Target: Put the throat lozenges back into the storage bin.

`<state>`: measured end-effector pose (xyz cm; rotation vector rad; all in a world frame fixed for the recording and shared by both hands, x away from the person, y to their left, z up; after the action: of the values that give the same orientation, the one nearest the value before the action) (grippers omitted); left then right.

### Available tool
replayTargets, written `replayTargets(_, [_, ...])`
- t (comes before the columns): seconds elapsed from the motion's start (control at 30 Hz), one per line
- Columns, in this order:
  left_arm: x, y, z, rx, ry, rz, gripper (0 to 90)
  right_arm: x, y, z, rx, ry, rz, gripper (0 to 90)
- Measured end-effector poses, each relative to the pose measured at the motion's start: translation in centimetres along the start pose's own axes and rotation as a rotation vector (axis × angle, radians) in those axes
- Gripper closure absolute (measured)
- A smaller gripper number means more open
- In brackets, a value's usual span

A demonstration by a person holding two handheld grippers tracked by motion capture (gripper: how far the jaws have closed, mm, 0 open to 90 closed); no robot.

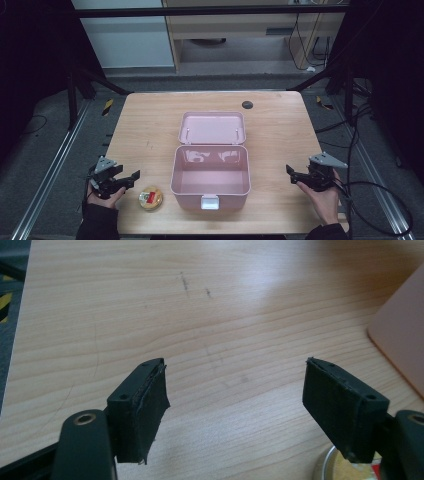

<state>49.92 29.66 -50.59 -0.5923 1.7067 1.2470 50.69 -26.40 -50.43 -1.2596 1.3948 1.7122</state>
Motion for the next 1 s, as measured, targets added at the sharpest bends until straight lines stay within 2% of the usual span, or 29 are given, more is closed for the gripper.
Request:
replayTargets(0.07, [-0.2,0.1,-0.1,0.010,-0.013,-0.001,24.5,-0.2,0.1,0.2,-0.009,0.006,-0.001,9.4])
replayTargets(0.13, [-0.7,0.4,-0.4,0.028,-0.042,-0.002,24.2,-0.6,0.1,0.7,-0.013,0.036,0.004,8.5])
replayTargets(0.17, [-1.1,0.8,-0.5,0.055,-0.062,0.000,23.9,-0.6,0.1,0.8,-0.012,0.041,0.009,8.5])
replayTargets(0.23, [-1.4,1.1,-0.6,0.085,-0.075,0.006,22.7,-0.7,0.1,1.0,-0.010,0.048,0.012,8.4])
replayTargets(0.3, [-1.7,1.5,-0.8,0.127,-0.095,0.023,22.0,-0.6,0.0,1.0,-0.008,0.056,0.013,8.2])
replayTargets(0.33, [-1.8,1.7,-0.9,0.141,-0.113,0.032,21.4,-0.5,0.0,1.0,-0.008,0.056,0.017,7.9])
replayTargets(0.37, [-1.8,1.7,-0.9,0.141,-0.113,0.032,20.9,-0.5,0.0,1.0,-0.008,0.056,0.017,7.9])
replayTargets(0.43, [-2.1,2.3,-1.0,0.177,-0.166,0.058,19.6,-0.3,0.0,1.0,-0.008,0.065,0.025,7.2])
replayTargets(0.53, [-2.6,2.9,-1.1,0.207,-0.201,0.076,19.2,0.0,0.1,0.9,-0.006,0.083,0.030,6.7])
replayTargets(0.6, [-2.7,3.0,-1.2,0.221,-0.210,0.085,18.9,0.0,0.1,0.9,-0.005,0.091,0.032,6.6])
replayTargets(0.63, [-3.0,3.4,-1.3,0.238,-0.235,0.101,18.9,0.1,0.1,0.8,-0.003,0.100,0.037,6.5])
replayTargets(0.7, [-3.2,3.6,-1.3,0.249,-0.243,0.111,18.6,0.2,0.2,0.7,-0.001,0.108,0.038,6.6])
replayTargets(0.77, [-3.6,4.0,-1.7,0.285,-0.265,0.132,17.8,0.3,0.2,0.6,0.007,0.117,0.039,6.5])
replayTargets(0.83, [-3.8,4.1,-1.8,0.293,-0.275,0.138,17.1,0.4,0.3,0.6,0.011,0.128,0.042,6.5])
replayTargets(0.87, [-4.0,4.2,-2.0,0.313,-0.297,0.148,16.8,0.5,0.3,0.7,0.010,0.137,0.045,6.1])
replayTargets(1.0, [-4.2,4.3,-2.6,0.344,-0.350,0.179,16.0,0.6,0.4,0.8,0.009,0.147,0.049,5.9])
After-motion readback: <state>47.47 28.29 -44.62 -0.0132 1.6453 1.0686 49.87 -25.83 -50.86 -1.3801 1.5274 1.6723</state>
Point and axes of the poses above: each handheld gripper's, and its own axes: y roughly backward along the jaws, x roughly out of its underside, z roughly to its left, the point moved 8 cm from there along -y, roughly forward along the jaws, and after that the axes turned 9 degrees about -z, right-handed, at the moved point
